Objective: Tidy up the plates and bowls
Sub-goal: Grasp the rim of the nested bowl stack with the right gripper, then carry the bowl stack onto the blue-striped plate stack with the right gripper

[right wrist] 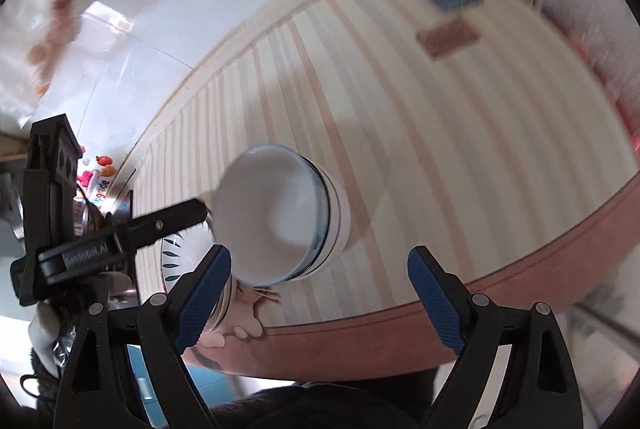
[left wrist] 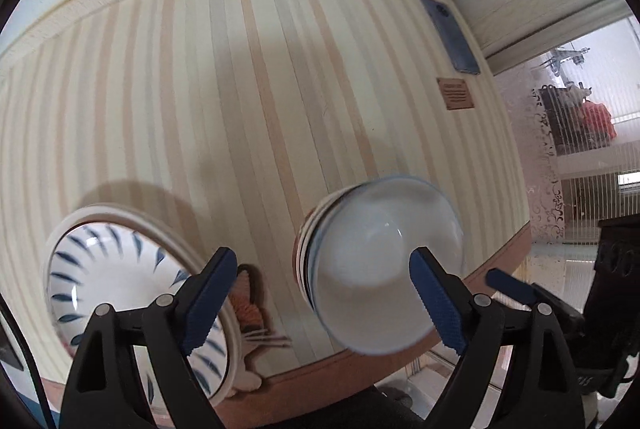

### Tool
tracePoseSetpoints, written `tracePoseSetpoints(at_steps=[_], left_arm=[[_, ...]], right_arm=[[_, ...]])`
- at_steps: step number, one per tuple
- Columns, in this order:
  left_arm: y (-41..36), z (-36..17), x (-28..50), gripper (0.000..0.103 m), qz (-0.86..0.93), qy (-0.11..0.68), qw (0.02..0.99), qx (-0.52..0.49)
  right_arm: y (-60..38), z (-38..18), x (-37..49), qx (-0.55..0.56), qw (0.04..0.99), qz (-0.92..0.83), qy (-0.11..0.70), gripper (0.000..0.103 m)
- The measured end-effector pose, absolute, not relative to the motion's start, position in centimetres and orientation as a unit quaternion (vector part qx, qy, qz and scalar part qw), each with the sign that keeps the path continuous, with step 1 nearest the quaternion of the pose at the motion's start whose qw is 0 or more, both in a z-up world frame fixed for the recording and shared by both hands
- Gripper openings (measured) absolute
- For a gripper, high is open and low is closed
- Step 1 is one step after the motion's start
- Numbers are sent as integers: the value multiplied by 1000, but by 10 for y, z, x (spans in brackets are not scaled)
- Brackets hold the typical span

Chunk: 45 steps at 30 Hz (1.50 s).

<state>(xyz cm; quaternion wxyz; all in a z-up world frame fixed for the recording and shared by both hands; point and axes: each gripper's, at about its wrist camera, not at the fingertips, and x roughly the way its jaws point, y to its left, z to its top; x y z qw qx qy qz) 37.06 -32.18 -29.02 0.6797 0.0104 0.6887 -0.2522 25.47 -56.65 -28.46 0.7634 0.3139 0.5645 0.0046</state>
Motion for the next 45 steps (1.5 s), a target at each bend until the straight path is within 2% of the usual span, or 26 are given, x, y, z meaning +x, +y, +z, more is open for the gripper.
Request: tracePoseSetpoints(at_steps=[8, 12, 14, 15, 19, 28, 45], left_arm=[[-336, -343, 383, 86, -275, 736, 618, -26], [-338, -356, 383, 63, -290, 748, 594, -53], [-338, -356, 384, 63, -291, 746, 597, -59], [-337, -356, 384, 63, -291, 745, 597, -63], [-331, -356, 386, 63, -291, 742, 598, -83], [-324, -344, 383, 63, -286, 732, 613, -86], [-278, -304, 393, 63, -270, 702, 651, -104]], right_arm=[[-563, -358, 283, 369, 710, 65, 596, 92], [-558, -382, 293, 395, 691, 87, 599, 91], [-555, -389, 300, 398, 685, 97, 603, 82], [-553, -394, 303, 399, 682, 99, 605, 68], [-552, -407, 307, 407, 676, 92, 608, 56], [-556, -416, 303, 435, 664, 89, 602, 54], [-516, -406, 336, 396, 674, 117, 612, 54]])
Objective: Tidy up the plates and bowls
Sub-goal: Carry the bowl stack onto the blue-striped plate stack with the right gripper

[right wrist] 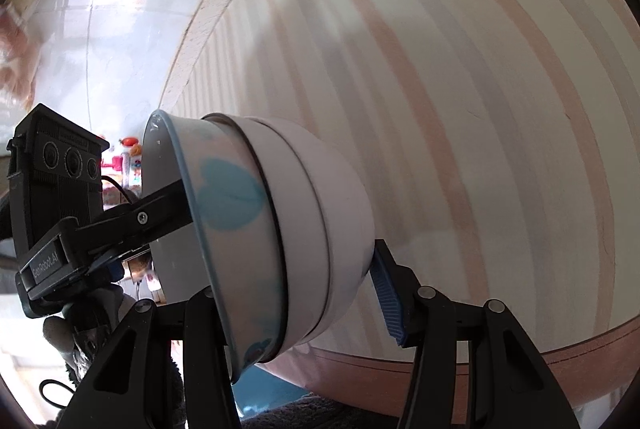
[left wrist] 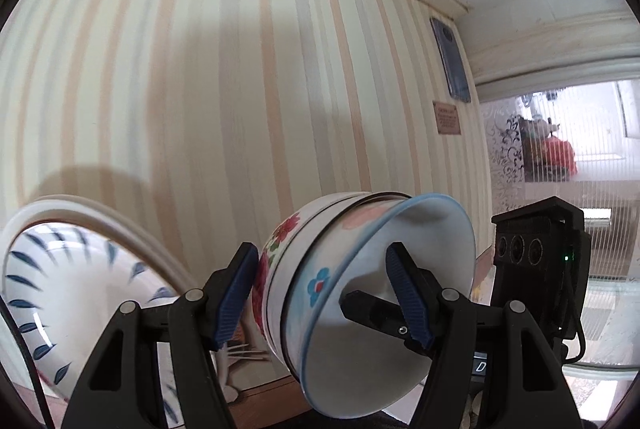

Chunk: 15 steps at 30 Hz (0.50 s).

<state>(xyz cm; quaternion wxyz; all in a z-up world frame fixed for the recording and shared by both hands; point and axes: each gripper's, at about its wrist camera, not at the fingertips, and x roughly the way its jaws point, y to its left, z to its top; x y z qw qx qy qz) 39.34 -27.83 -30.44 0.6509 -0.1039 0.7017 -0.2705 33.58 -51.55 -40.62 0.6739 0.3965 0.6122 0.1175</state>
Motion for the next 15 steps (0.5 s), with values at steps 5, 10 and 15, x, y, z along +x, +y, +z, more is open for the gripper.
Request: tracePoseSetpoints(at_steps=[5, 10, 15], left_arm=[[-252, -290, 394, 63, -254, 693, 665, -114], [-221, -283, 394, 63, -228, 685, 679, -133], [-185, -281, 392, 63, -199, 679, 689, -158]], right_arm=[[-494, -397, 350, 381, 677, 137, 614, 54], [-464, -392, 366, 362, 677, 161, 621, 54], [-430, -390, 383, 338, 672, 191, 631, 54]])
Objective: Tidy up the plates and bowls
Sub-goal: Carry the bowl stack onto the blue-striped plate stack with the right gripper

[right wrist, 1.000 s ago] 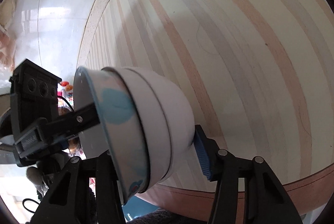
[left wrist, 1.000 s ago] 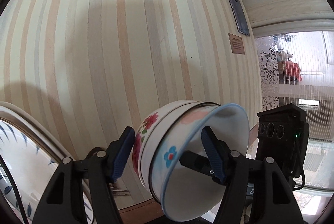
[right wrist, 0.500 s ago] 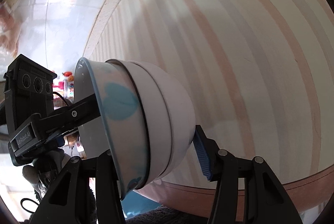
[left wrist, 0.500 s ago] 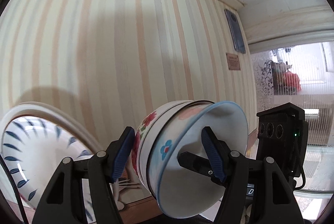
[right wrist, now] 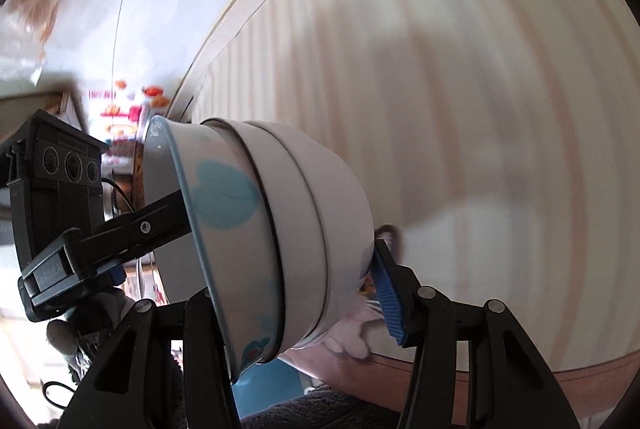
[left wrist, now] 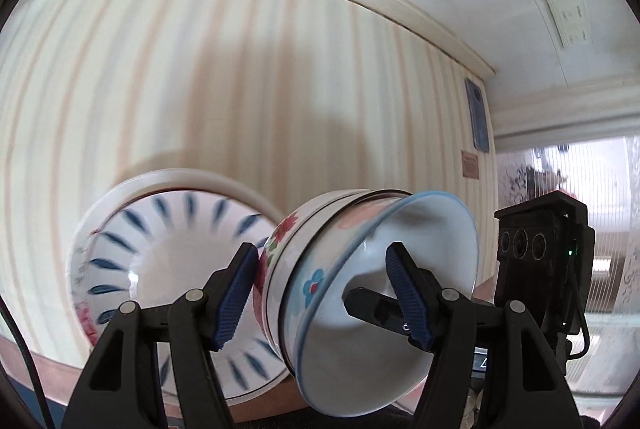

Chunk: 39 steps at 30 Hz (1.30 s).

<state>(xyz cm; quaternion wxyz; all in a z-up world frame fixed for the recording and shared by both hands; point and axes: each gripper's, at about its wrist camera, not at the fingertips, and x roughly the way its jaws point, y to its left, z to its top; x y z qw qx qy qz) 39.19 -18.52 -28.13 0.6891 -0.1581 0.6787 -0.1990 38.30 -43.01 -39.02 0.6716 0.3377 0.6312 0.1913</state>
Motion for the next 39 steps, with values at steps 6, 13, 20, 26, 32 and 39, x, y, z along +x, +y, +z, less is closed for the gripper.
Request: tracePoseSetpoints(at_steps=[6, 13, 20, 26, 32, 39], left_arm=[[-140, -287, 386, 63, -166, 677, 693, -188], [-107, -300, 378, 63, -131, 678, 692, -209], [-96, -309, 374, 63, -116, 680, 691, -216], [-91, -311, 372, 63, -114, 680, 692, -214], [-93, -312, 369, 63, -117, 682, 695, -195], [-99, -296, 363, 63, -90, 670, 726, -126]], right_arm=[[-388, -391, 398, 310, 661, 222, 647, 54], [-338, -400, 405, 279, 643, 249, 668, 54], [-310, -410, 412, 261, 631, 258, 684, 54], [-301, -415, 413, 255, 626, 259, 690, 54], [-302, -414, 414, 253, 630, 257, 688, 53], [-300, -410, 411, 242, 637, 249, 688, 53]])
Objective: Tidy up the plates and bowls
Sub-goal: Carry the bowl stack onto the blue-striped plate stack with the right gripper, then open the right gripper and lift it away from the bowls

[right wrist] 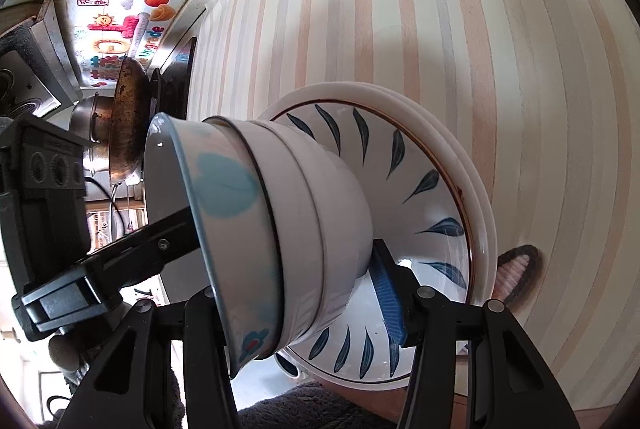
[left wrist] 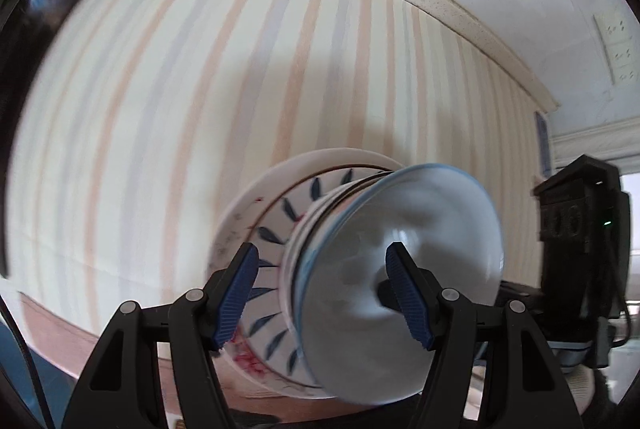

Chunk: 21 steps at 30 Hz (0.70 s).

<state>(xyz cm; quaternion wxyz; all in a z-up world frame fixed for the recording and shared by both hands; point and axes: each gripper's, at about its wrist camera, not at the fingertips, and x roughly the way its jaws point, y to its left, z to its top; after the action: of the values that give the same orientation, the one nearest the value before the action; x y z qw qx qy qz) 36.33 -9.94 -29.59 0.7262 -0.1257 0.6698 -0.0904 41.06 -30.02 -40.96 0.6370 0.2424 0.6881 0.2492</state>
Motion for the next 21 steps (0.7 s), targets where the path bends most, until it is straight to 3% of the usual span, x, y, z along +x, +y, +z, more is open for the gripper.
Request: tracePoseSetpoints(at_steps=[11, 13, 15, 16, 18, 21], left_arm=[[-92, -252, 333, 69, -65, 614, 784, -68], [-89, -238, 323, 74, -67, 590, 802, -61], [-88, -226, 317, 76, -63, 570, 817, -53], [-87, -219, 313, 87, -61, 559, 826, -47], [-87, -208, 308, 99, -62, 545, 835, -39], [-84, -192, 299, 99, -63, 527, 847, -29]], right_arm=[[-313, -352, 391, 177, 713, 214, 644, 55], [-314, -334, 383, 154, 734, 200, 630, 73], [-314, -315, 372, 133, 758, 184, 611, 83], [-314, -307, 367, 124, 767, 176, 605, 84], [-314, -289, 354, 109, 787, 153, 588, 88], [-317, -265, 333, 103, 813, 123, 560, 90]])
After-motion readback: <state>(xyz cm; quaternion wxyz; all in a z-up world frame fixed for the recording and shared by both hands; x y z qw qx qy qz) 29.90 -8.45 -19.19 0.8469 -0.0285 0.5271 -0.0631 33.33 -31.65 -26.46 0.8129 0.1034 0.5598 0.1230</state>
